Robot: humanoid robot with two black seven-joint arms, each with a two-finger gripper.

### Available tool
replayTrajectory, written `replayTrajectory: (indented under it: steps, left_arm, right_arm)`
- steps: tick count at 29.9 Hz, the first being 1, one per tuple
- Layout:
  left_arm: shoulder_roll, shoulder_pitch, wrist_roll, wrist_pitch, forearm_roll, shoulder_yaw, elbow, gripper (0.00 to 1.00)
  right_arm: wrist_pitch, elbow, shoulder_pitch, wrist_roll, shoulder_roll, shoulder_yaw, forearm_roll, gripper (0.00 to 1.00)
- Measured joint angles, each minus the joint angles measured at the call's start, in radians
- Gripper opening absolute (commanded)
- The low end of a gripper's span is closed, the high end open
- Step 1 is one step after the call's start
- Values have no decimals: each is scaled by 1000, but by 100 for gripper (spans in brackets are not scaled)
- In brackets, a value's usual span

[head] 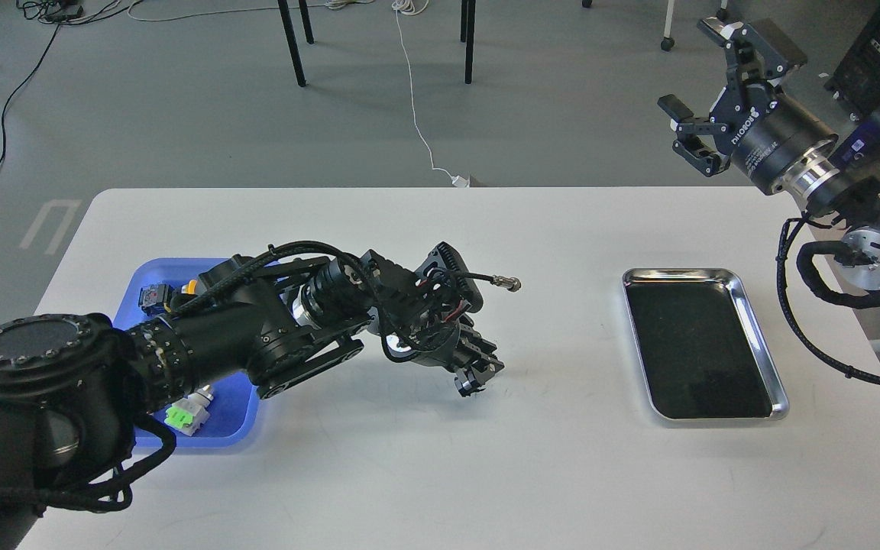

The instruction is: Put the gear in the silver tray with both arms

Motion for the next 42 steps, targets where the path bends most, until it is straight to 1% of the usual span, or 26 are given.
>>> replayTrajectory:
  steps: [1,3,4,6,8,11,13,16,20,22,25,27,29,32,36,39,42]
  left_arm:
    - [0,0,0,3,0,0,0,33]
    - [0,0,0,7,0,0,1,47]
    - [0,0,0,8,0,0,1,55]
    - [0,-3,0,9,0,-1,2,76]
    - [0,-7,0,10,0,-8,-2,83]
    - [0,-11,0,11,0,-21,-11,90]
    - [0,-24,0,16,-11,-53,-15,94]
    - [0,-40,0,20,-157,-116,-17,97]
    - [4,-38,0,22,-519,-149,-25,97]
    - [34,-18,0,22,-721,-165,-48,98]
    - [115,73,0,20,-1010,-235,-110,98]
    - [155,160,0,17,-1154,-333,-161,98]
    - [176,246,0,16,-1233,-435,-202,98]
    - [194,374,0,21,-1273,-572,-248,98]
    - [206,501,0,41,-1288,-721,-288,98]
    - [203,569,0,57,-1315,-809,-318,98]
    - [205,607,0,57,-1372,-866,-348,98]
  right_arm:
    - [0,0,-1,0,0,0,0,99]
    - [0,0,-2,0,0,0,-1,99]
    - [0,0,-2,0,0,0,-1,99]
    - [0,0,-2,0,0,0,-1,99]
    - [0,0,-2,0,-1,0,0,99]
    - [0,1,-3,0,-7,1,1,99]
    - [1,1,-4,0,-9,2,1,99]
    - [1,1,-8,0,-11,3,1,99]
    - [2,2,-18,0,-11,5,1,99]
    - [2,4,-26,0,-11,7,1,99]
    - [9,14,-38,0,-20,7,1,99]
    - [15,28,-50,0,-31,4,1,99]
    - [17,42,-62,0,-34,3,1,99]
    - [33,57,-86,0,-38,-3,-1,99]
    - [106,79,-99,0,-58,-57,-17,99]
    - [160,90,-90,0,-70,-88,-69,99]
    - [202,91,-49,0,-79,-120,-217,99]
